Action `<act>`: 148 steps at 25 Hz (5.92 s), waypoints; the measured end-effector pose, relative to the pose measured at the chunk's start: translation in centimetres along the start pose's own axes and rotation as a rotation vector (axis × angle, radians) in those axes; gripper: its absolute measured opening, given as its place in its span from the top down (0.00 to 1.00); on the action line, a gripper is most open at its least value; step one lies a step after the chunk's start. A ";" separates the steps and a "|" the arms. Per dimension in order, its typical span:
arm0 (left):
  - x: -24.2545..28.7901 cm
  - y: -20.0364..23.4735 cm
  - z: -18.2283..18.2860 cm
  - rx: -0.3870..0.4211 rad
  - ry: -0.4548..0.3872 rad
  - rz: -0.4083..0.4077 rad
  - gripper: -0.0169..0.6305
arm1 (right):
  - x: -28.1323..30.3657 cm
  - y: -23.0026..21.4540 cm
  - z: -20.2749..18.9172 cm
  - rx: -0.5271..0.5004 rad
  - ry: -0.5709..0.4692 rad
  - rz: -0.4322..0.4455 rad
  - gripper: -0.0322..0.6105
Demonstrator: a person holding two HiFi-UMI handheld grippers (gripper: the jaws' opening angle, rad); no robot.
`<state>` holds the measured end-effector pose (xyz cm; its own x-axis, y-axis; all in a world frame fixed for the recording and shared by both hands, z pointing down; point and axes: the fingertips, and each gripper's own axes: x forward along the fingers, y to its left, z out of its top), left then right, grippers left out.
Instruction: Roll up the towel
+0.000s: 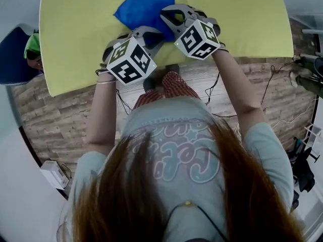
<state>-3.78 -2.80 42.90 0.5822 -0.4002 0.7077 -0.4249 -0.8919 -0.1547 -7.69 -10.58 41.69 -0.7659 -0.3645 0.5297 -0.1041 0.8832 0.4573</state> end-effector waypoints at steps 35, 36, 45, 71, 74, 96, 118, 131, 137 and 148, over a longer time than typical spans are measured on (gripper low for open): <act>-2.4 1.6 -1.8 -0.130 -0.054 -0.049 0.93 | -5.1 8.8 -1.2 -0.065 -0.051 0.426 0.84; -3.0 1.7 -1.3 -0.141 -0.083 -0.045 0.93 | -5.0 8.8 -1.1 -0.055 -0.050 0.432 0.84; -1.4 -2.3 -1.3 -0.025 -0.022 -0.148 0.93 | -4.6 8.4 -1.2 0.051 -0.041 0.471 0.87; -1.5 -1.2 -1.2 0.115 0.033 -0.035 0.68 | -5.3 6.9 0.0 0.268 -0.115 0.514 0.91; -1.1 -0.2 -1.2 0.167 0.052 0.028 0.71 | -5.2 6.4 0.1 0.333 -0.115 0.542 0.91; -0.3 2.9 -0.5 -0.217 0.033 -0.158 0.91 | -4.2 4.0 -0.3 0.404 -0.079 0.574 0.90; -4.1 5.9 -0.2 -0.187 -0.066 0.111 0.79 | -1.4 3.5 -1.5 0.493 0.115 0.566 0.90; -0.1 2.8 -0.6 0.070 0.093 -0.057 0.79 | -1.2 3.2 -1.7 0.551 0.131 0.527 0.90; 0.8 2.7 -1.1 0.140 0.143 -0.032 0.79 | -1.7 2.8 -1.8 0.497 0.105 0.445 0.86; 0.9 3.0 -1.0 0.059 0.097 -0.033 0.79 | -5.2 3.4 0.6 0.148 -0.061 0.307 0.72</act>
<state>-5.22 -5.59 43.79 0.5242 -0.3510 0.7758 -0.3637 -0.9161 -0.1687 -4.48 -5.50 40.09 -0.8119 -0.0602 0.5807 0.0497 0.9839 0.1716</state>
